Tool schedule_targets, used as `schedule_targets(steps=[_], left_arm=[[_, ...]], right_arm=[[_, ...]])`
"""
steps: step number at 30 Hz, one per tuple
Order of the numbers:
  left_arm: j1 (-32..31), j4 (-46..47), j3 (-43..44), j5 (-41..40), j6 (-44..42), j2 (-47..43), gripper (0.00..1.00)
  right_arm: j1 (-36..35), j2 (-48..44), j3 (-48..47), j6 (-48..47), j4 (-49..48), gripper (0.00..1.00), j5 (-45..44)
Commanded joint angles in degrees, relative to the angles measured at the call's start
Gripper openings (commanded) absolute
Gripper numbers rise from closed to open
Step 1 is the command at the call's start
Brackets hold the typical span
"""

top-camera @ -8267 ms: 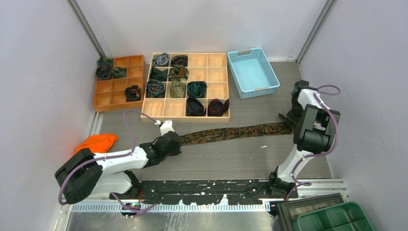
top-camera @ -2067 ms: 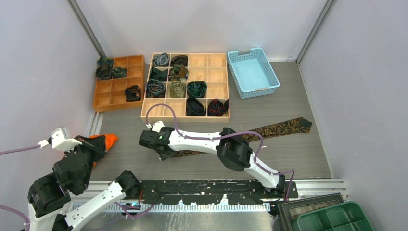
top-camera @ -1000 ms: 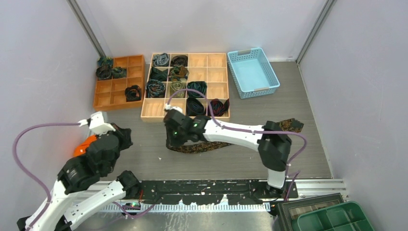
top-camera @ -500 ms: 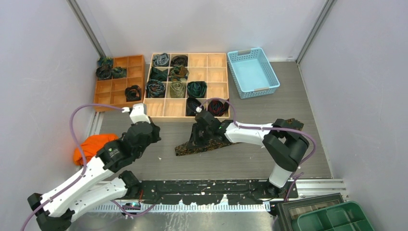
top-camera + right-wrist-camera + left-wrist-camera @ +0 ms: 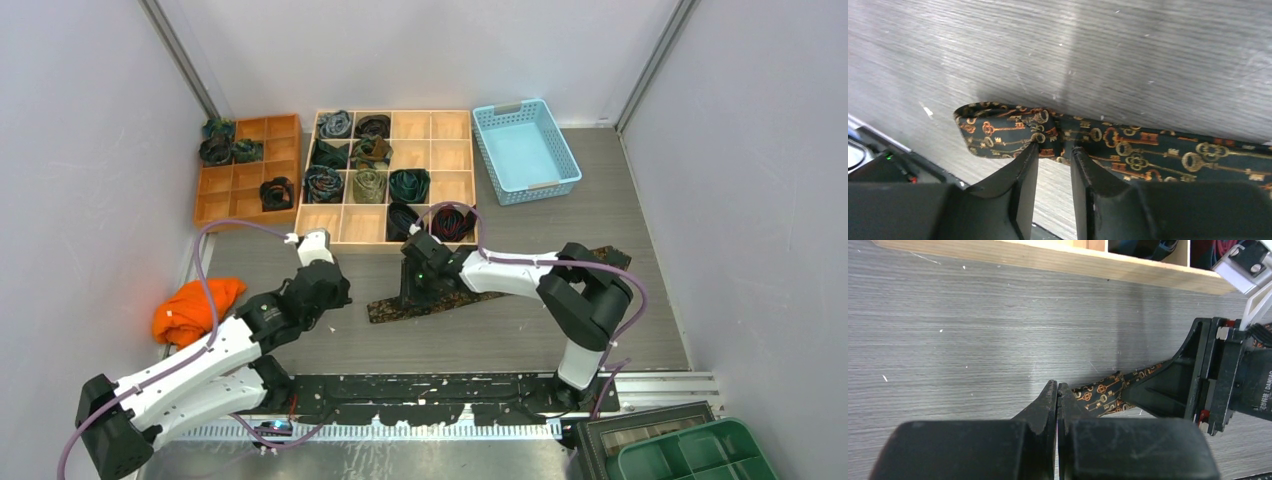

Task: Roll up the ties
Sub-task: Roll the tie at the center of the board.

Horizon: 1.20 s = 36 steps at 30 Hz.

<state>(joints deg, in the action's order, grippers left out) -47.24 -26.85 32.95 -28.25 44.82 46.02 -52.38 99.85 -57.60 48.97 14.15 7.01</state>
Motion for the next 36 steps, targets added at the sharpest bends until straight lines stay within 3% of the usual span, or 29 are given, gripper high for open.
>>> schedule_targets(steps=[1,5,9,16,23,27,32,36], left_arm=[[0.0,6.2,-2.3,0.9,2.2,0.6,0.00],[0.0,5.6,-4.0,1.4,4.5,1.6,0.00],[0.0,-0.8,-3.8,-1.3,7.6,-0.6,0.00],[0.0,-15.8,2.7,-10.4,8.2,-16.3,0.00],[0.0,-27.1,11.4,-14.3,8.4,-26.3,0.00],[0.0,-28.8,13.3,-14.8,8.0,-29.0,0.00],[0.0,-30.4,14.6,-15.1,7.6,-29.1,0.00],[0.0,-31.5,15.0,-15.5,7.5,-30.0,0.00]], right_arm=[[0.0,1.3,-4.2,-2.9,5.9,0.38,-4.9],[-0.1,2.9,-5.6,-3.4,8.4,0.36,-6.8],[-1.5,1.2,-6.9,-4.1,10.0,0.36,-10.8],[-8.8,-1.2,-15.4,-6.0,19.2,0.36,-22.8],[-16.4,6.3,-28.6,-7.6,29.3,0.37,-32.8],[-18.2,11.8,-34.8,-9.3,32.0,0.38,-32.4],[-18.3,17.3,-38.0,-9.4,32.3,0.52,-32.0],[-18.3,20.9,-39.7,-9.9,32.7,0.54,-31.3]])
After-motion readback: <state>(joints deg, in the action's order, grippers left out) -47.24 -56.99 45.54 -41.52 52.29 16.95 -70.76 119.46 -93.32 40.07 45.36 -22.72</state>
